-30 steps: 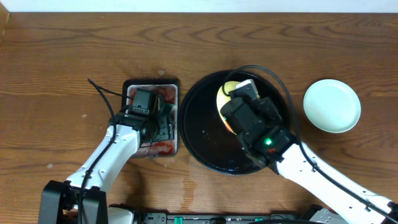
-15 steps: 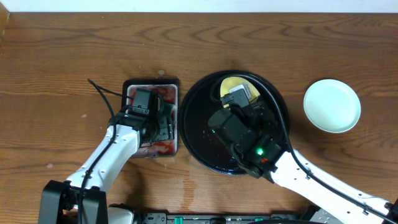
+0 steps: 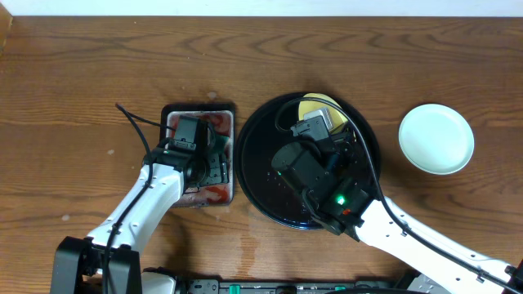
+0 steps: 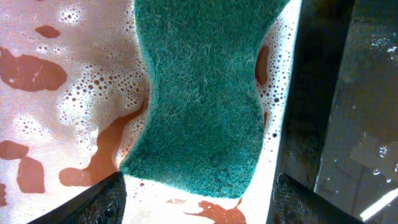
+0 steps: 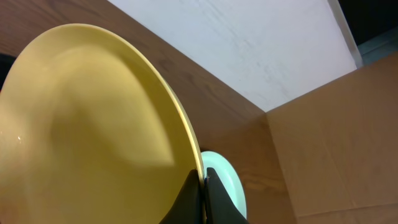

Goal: Clean dirty plates on tray and stack at the side
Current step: 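Lift the yellow plate's rim with the right gripper off the tray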

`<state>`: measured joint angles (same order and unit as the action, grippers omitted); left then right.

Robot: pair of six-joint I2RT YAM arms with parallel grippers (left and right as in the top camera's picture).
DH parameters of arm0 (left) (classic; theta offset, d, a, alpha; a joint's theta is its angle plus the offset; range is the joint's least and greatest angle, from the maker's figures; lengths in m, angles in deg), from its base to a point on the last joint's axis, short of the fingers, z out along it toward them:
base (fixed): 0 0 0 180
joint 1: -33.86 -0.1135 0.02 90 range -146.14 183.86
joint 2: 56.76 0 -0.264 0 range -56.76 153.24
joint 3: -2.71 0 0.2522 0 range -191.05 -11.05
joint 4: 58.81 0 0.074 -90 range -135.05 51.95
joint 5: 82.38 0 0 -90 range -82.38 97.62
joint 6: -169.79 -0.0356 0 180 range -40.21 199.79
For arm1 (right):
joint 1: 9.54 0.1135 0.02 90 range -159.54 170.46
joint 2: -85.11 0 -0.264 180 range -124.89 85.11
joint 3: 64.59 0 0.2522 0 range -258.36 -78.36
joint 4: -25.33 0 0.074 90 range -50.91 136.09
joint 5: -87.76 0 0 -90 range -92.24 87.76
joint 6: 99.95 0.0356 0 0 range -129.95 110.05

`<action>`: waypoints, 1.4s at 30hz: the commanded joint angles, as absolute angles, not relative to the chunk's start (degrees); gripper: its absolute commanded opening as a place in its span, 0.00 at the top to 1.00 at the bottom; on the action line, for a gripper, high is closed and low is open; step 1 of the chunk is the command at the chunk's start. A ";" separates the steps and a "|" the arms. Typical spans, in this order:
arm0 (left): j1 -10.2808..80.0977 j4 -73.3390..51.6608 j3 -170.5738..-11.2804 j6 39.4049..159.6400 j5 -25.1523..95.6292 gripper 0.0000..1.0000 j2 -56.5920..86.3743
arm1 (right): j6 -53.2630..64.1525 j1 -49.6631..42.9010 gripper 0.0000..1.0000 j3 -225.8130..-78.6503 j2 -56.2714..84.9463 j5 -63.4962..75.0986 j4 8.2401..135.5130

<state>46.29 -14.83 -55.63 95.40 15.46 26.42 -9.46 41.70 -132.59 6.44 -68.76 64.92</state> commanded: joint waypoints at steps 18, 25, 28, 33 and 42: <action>46.09 -14.61 -55.08 95.29 15.98 0.24 26.42 | -15.63 41.90 0.99 -132.57 7.38 -72.79 61.51; 46.09 -14.61 -55.08 95.27 15.98 0.24 26.42 | -27.41 41.76 0.99 -132.57 7.38 -72.79 56.00; 46.09 -14.46 -55.08 95.27 15.98 0.24 26.42 | -31.19 41.76 0.99 -132.57 7.38 -72.79 53.29; 46.09 -14.43 -54.95 95.27 15.98 0.23 26.42 | -35.49 41.76 0.99 -132.57 7.38 -72.76 50.75; 46.09 -14.48 -54.38 95.27 15.98 0.23 26.42 | -40.54 41.76 0.99 -132.57 7.38 -72.74 48.68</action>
<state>46.29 -14.78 -55.02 95.40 15.46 26.40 -38.38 41.70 -132.59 6.44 -71.28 48.89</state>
